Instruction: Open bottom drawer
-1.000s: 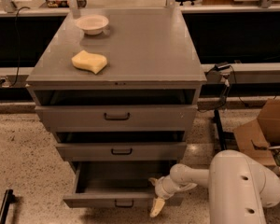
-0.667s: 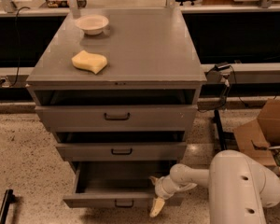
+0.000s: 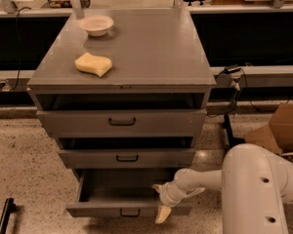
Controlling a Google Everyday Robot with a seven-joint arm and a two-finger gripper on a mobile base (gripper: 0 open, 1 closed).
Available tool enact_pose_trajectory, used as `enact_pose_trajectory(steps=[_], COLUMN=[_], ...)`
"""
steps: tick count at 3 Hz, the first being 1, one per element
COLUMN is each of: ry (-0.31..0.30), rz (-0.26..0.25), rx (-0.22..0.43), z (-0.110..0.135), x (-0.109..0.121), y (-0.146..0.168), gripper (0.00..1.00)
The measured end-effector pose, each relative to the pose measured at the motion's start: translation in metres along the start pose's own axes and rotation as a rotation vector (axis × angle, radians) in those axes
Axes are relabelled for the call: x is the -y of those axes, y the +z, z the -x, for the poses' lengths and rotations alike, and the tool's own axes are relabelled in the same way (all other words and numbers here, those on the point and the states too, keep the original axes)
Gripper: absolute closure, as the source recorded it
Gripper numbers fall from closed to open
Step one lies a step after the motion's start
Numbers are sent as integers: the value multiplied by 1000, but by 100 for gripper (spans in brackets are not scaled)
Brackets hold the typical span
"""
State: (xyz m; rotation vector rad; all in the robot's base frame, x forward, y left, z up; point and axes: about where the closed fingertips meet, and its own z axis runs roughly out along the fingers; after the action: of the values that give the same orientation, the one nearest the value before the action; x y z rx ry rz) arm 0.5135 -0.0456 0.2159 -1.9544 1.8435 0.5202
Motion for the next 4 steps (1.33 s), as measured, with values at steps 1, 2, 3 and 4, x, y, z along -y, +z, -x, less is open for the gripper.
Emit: enact_pose_trajectory(steps=[1,2,3,4], ry=[-49,-66,-61,-33], rz=[-14,-17,-31,-65], rx=[2,17,36,46], z=[20,24,16,3], x=[-4,4,27,59], y=[-28,-39,-44,-43], gripper=[9,26,50,73])
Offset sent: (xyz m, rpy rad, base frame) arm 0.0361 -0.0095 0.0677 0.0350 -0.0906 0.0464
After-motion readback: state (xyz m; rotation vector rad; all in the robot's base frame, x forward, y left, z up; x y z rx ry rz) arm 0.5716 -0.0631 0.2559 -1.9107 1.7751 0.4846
